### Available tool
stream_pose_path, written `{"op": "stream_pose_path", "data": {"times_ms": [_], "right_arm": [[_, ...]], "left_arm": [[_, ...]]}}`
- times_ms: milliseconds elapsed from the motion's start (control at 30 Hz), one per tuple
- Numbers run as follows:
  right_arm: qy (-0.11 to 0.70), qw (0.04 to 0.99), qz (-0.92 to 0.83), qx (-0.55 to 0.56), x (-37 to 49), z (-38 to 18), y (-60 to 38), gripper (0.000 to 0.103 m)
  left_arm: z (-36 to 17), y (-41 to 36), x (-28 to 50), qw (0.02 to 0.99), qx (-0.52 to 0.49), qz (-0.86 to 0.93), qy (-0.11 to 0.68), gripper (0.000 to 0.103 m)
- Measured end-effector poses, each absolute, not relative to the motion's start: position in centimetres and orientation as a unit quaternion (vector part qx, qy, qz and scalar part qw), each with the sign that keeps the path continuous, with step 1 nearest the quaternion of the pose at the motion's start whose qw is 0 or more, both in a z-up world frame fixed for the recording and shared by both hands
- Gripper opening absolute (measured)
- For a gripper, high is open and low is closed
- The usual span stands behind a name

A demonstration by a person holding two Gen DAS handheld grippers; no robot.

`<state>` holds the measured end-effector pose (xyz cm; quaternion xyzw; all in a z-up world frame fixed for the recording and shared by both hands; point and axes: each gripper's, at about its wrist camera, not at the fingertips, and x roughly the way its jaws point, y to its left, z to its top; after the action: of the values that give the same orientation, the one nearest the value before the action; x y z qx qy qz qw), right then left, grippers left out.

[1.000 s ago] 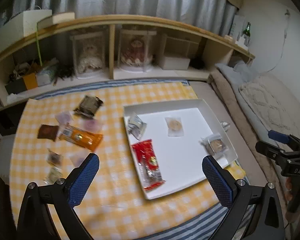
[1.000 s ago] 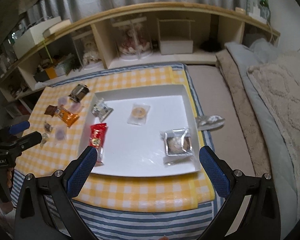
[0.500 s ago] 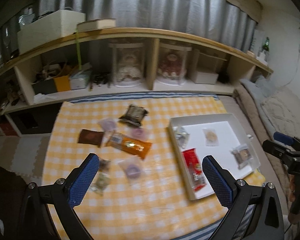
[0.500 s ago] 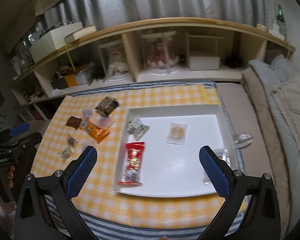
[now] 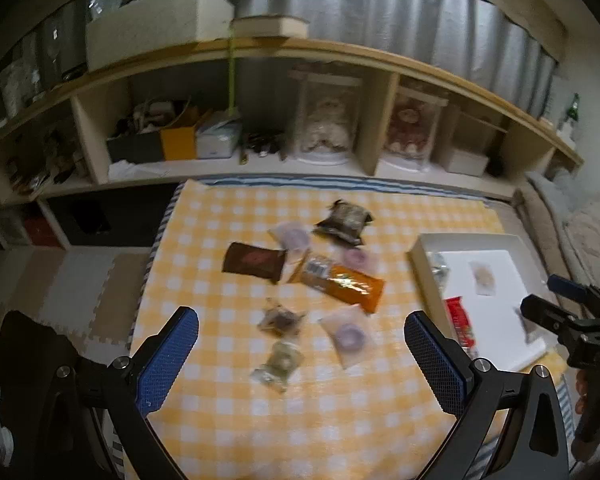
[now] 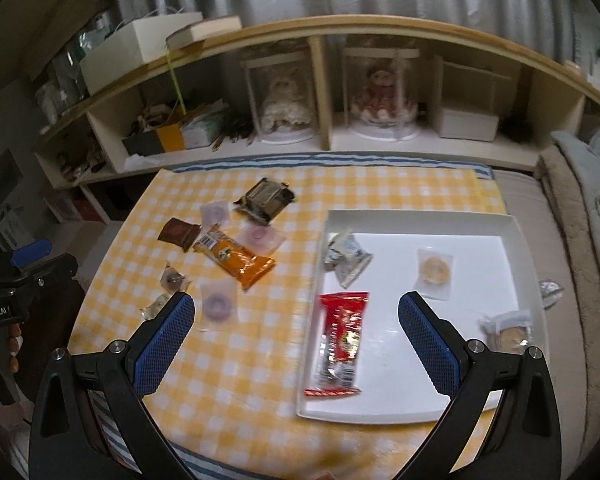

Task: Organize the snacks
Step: 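Withdraw both tools from the tray back toward the snack pile, then grasp the purple-ring pastry packet with the right gripper while the left grasps the green-dotted candy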

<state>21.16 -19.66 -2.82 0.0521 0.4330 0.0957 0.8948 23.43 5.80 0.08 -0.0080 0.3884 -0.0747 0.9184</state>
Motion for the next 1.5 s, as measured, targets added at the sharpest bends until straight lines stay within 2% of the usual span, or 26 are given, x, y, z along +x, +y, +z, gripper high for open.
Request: {"op": "stream_pose_path", "data": {"times_ms": [367,667,833,1000,1067,1100,1167,1233,1267,1433,1500], "right_arm": [[0.447,0.883,0.136,0.045,25.0,-7.4,-13.7,0.103],[0.452,0.885,0.111,0.011,27.7,-12.1,-10.4,0.103],[0.477,0.863,0.160,0.041,29.0,-15.3,-9.0,0.103],[0.499,0.846,0.186,0.023,29.3,-17.9,-7.2,0.103],[0.498,0.846,0.191,0.021,29.1,-18.5,-7.1,0.100],[0.495,0.847,0.193,0.017,29.0,-18.7,-7.1,0.092],[0.499,0.843,0.199,0.000,28.9,-19.3,-6.8,0.083],[0.507,0.836,0.208,-0.005,28.7,-20.0,-6.6,0.074],[0.508,0.836,0.208,-0.012,28.6,-20.2,-6.5,0.073],[0.508,0.836,0.202,-0.047,28.2,-20.3,-6.6,0.053],[0.514,0.833,0.198,-0.045,28.2,-20.2,-7.1,0.053]], "left_arm": [[-5.2,8.0,27.0,0.915,0.021,-0.081,0.394,0.103],[-9.0,8.7,30.5,0.889,0.062,-0.118,0.438,0.103],[-11.0,8.3,32.0,0.870,0.080,-0.138,0.466,0.103],[-12.9,7.1,33.0,0.850,0.095,-0.174,0.488,0.103],[-13.6,6.6,33.2,0.843,0.100,-0.184,0.495,0.103],[-13.9,6.2,33.5,0.840,0.105,-0.190,0.498,0.102],[-14.5,5.6,33.7,0.834,0.113,-0.199,0.502,0.094],[-15.2,4.8,34.0,0.826,0.124,-0.205,0.511,0.073],[-15.5,4.5,34.1,0.823,0.127,-0.205,0.514,0.068],[-17.2,3.0,34.8,0.810,0.146,-0.200,0.531,0.051],[-17.7,2.4,35.1,0.808,0.154,-0.195,0.534,0.044]]}}
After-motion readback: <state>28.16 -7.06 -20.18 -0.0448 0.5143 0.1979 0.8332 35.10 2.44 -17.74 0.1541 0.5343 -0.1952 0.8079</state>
